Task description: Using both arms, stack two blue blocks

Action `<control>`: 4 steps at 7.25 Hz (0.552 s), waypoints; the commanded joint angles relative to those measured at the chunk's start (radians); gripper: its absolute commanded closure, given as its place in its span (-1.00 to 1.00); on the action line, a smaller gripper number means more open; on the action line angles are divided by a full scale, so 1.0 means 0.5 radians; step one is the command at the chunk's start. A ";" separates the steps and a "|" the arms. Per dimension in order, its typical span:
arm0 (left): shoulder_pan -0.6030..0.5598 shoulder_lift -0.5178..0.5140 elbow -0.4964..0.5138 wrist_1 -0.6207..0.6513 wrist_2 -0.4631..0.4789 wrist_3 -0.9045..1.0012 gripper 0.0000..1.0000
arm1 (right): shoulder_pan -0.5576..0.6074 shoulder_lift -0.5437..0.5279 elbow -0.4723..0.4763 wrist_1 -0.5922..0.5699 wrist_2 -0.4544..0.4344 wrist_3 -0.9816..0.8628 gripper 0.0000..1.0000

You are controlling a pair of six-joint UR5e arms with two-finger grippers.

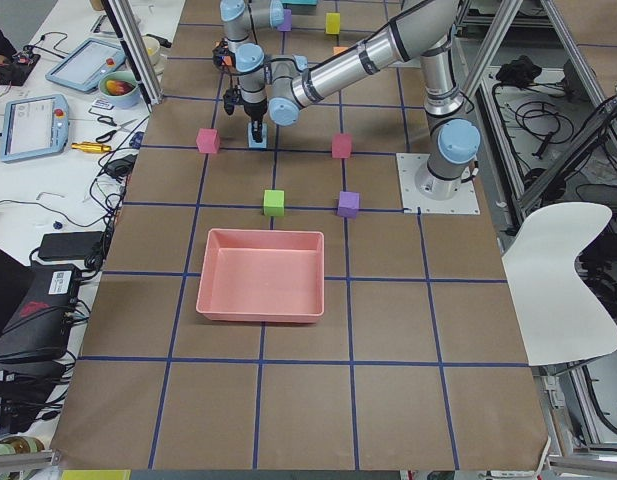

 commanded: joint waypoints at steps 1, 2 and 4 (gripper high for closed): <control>0.004 0.009 0.052 0.005 -0.024 0.007 0.90 | -0.047 -0.127 -0.015 0.052 -0.010 -0.005 -1.00; 0.001 -0.006 0.055 0.014 -0.027 0.007 0.90 | -0.102 -0.249 -0.012 0.192 -0.035 -0.023 -1.00; -0.027 -0.034 0.265 -0.208 -0.018 -0.073 0.91 | -0.283 -0.540 0.049 0.493 -0.038 -0.130 -1.00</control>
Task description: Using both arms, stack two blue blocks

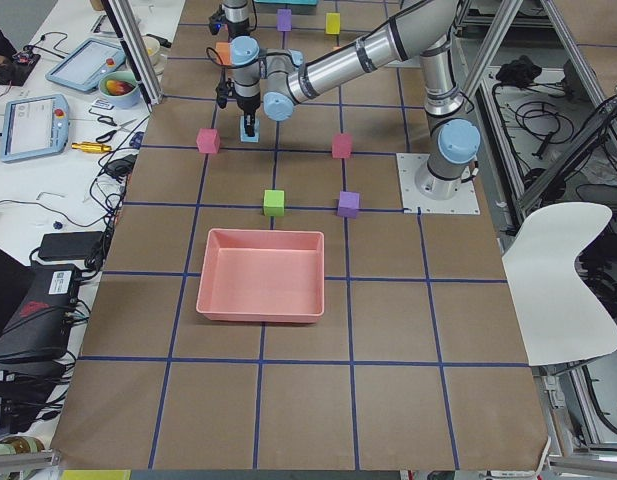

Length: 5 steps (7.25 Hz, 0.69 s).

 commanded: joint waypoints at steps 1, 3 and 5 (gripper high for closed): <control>-0.073 -0.043 0.323 -0.363 0.007 -0.143 0.93 | -0.180 -0.317 0.104 0.313 -0.028 -0.336 -1.00; -0.248 -0.177 0.612 -0.494 -0.008 -0.352 0.93 | -0.349 -0.645 0.437 0.348 -0.062 -0.516 -1.00; -0.460 -0.263 0.748 -0.528 0.004 -0.538 0.92 | -0.454 -0.946 0.741 0.354 -0.111 -0.624 -1.00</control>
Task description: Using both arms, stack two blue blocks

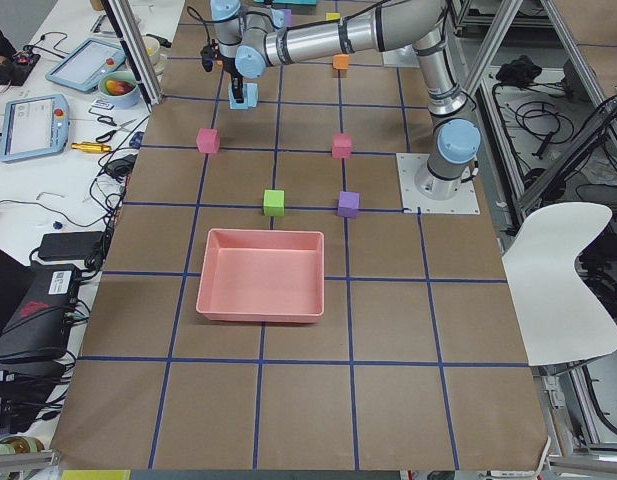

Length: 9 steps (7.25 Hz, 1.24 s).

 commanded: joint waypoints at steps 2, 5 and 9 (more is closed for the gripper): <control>-0.195 -0.119 0.091 -0.008 -0.005 -0.185 0.92 | -0.089 -0.344 0.207 0.012 -0.307 -0.029 -1.00; -0.223 -0.153 0.110 0.047 -0.008 -0.207 0.92 | -0.083 -0.445 0.207 0.082 -0.056 -0.029 -1.00; -0.262 -0.230 0.107 0.139 -0.014 -0.259 0.91 | -0.089 -0.467 0.207 0.211 -0.034 -0.029 -1.00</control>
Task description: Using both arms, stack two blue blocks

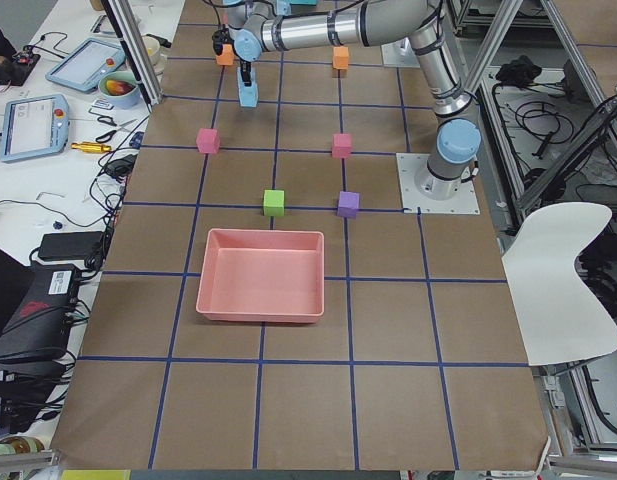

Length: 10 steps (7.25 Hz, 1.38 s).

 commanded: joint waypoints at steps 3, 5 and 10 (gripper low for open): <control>-0.022 -0.038 -0.016 0.035 0.000 -0.020 0.59 | -0.003 0.001 0.005 0.015 -0.002 0.000 -1.00; -0.037 -0.050 -0.016 0.045 -0.015 -0.002 -0.99 | 0.000 0.001 0.005 0.018 -0.005 0.000 -1.00; 0.115 0.206 0.011 -0.248 -0.049 0.317 -1.00 | 0.003 0.001 0.005 0.006 -0.012 -0.003 -1.00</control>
